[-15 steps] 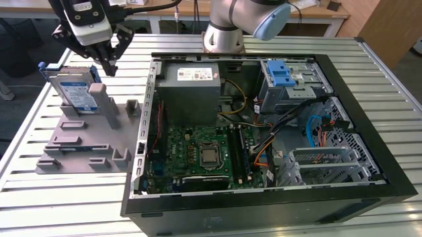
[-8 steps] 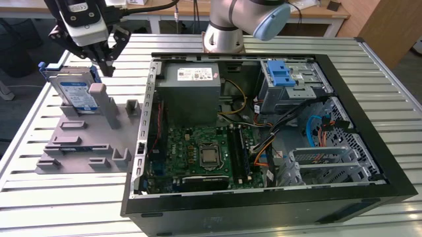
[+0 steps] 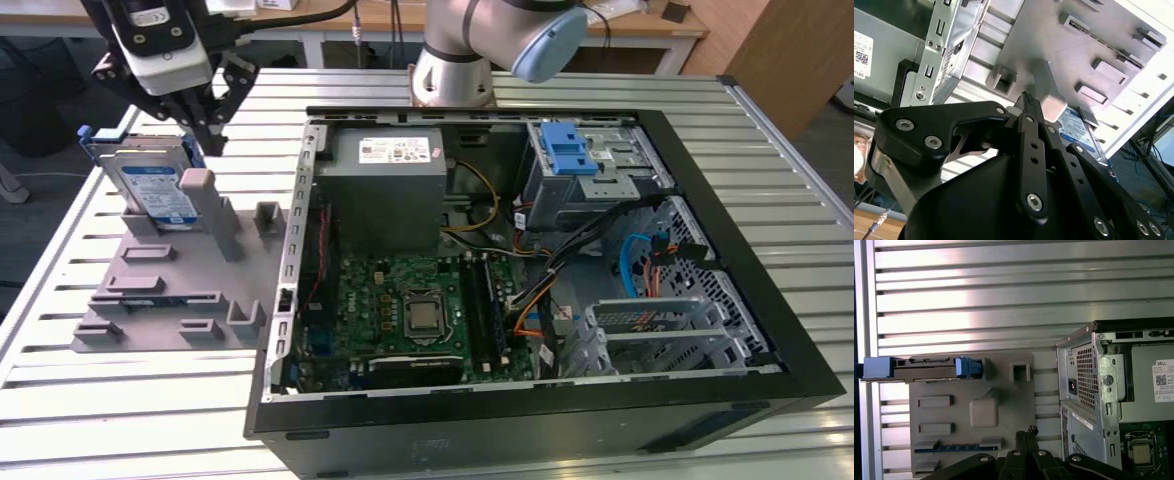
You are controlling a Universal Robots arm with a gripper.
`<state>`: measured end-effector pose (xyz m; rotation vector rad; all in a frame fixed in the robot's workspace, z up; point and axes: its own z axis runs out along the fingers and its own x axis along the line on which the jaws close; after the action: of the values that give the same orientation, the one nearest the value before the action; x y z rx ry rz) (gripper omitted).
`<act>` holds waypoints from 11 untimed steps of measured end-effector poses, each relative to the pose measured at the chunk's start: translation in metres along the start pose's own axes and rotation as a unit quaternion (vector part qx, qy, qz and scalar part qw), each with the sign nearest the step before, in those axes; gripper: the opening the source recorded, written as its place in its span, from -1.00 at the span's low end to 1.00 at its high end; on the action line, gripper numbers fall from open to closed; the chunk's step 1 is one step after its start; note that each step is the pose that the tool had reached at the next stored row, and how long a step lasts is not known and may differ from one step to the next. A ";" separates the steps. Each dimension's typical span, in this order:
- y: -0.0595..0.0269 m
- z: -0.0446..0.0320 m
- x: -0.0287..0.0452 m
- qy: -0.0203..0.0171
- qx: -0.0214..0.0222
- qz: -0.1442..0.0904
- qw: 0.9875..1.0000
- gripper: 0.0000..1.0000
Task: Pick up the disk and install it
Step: 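Reach for the disk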
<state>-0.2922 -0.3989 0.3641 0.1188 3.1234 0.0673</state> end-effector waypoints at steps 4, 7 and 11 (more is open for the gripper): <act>-0.0003 0.0005 0.0032 0.000 0.000 0.000 1.000 -0.79; -0.0005 0.0008 0.0070 0.000 0.000 0.000 1.000 -0.79; 0.0006 0.0009 0.0193 0.000 0.000 0.000 1.000 -0.79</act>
<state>-0.3114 -0.3968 0.3630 0.1188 3.1238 0.0672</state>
